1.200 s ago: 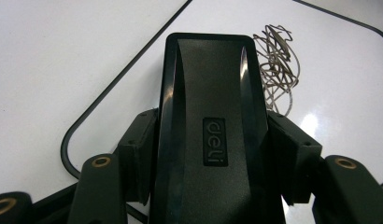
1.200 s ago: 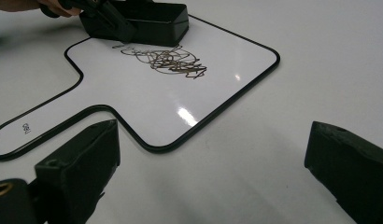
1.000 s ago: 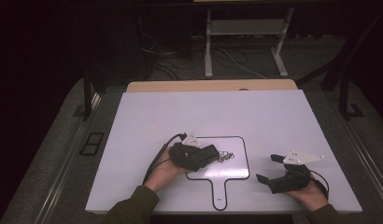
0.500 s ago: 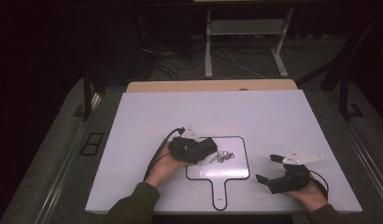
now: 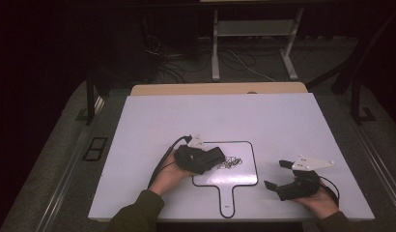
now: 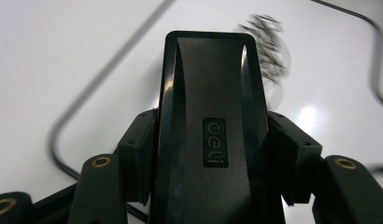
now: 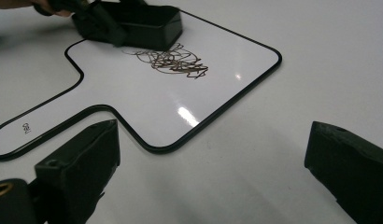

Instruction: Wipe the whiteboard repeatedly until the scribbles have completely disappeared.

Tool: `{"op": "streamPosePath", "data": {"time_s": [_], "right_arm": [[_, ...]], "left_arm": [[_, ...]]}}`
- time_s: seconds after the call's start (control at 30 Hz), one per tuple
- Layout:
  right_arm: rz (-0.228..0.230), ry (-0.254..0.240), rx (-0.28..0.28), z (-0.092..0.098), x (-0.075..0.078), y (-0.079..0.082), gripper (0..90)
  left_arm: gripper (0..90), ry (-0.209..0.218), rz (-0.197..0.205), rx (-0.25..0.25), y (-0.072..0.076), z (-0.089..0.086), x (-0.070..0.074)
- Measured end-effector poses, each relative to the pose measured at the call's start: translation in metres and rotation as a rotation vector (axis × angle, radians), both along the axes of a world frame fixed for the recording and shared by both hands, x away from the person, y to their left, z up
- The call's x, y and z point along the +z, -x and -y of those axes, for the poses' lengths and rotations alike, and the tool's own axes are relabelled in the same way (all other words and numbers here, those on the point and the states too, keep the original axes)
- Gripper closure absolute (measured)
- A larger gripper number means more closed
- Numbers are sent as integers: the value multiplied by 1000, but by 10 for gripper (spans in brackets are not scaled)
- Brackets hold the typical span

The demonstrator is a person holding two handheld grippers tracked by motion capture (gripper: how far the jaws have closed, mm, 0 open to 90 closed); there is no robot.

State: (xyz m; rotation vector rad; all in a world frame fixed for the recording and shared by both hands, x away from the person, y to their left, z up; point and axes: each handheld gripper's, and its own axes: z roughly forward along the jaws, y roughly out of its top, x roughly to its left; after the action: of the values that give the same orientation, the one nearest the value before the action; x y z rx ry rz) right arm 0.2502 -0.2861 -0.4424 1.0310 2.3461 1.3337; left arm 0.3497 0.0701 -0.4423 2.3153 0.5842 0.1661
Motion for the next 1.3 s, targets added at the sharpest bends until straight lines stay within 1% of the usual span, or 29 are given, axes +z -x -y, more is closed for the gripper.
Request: {"op": "streamPosePath", "data": {"time_s": [0.07,0.13,0.17,0.23,0.3,0.33,0.4,0.43,0.47,0.53,0.6,0.67,0.77,0.8,0.9,0.97,1.0,1.03,1.2,1.23,1.3], "right_arm": [[2,2,2,0,0,0,24],[0,3,1,0,0,-1,24],[0,2,0,0,0,-1,24],[-1,2,0,1,0,0,24],[-1,1,-1,1,0,0,24],[-1,0,-1,1,0,0,24],[-1,0,-1,1,0,0,24],[-1,-1,-1,1,0,0,24],[1,0,0,0,0,0,24],[1,0,1,0,0,0,24],[0,1,0,0,0,0,24],[0,1,0,0,0,0,24],[-2,1,0,1,0,0,24],[-1,1,0,1,0,0,24],[1,-2,-2,1,0,0,24],[3,0,0,1,0,0,24],[3,1,0,1,0,0,24],[4,0,0,1,0,0,24],[1,1,0,-1,0,0,24],[1,1,0,-1,0,0,24],[1,-1,0,0,0,0,24]], "left_arm": [[393,4,-5,11,-5,0,0],[392,-2,0,9,-3,0,0],[393,-1,-10,8,0,1,0],[393,-6,-14,-21,8,1,1],[393,-9,-24,-49,20,2,2],[392,-21,-23,-68,25,3,3],[393,-29,-18,-72,27,4,3],[393,-18,-27,-67,25,3,3],[393,-20,-25,-61,21,3,3],[393,-21,-17,-33,10,3,2],[392,-4,-18,3,-1,4,1],[393,-2,-19,11,-6,4,1],[393,-10,-21,0,-1,4,2],[392,-20,-19,-21,3,4,2],[393,-23,-28,-57,20,2,3],[393,-37,-19,-70,26,3,3],[393,-43,-19,-72,25,4,4],[393,-36,-21,-68,22,4,3],[393,-21,-17,-3,-6,7,2],[393,-19,-21,2,-9,7,2],[393,-24,-17,0,-6,7,2]]}}
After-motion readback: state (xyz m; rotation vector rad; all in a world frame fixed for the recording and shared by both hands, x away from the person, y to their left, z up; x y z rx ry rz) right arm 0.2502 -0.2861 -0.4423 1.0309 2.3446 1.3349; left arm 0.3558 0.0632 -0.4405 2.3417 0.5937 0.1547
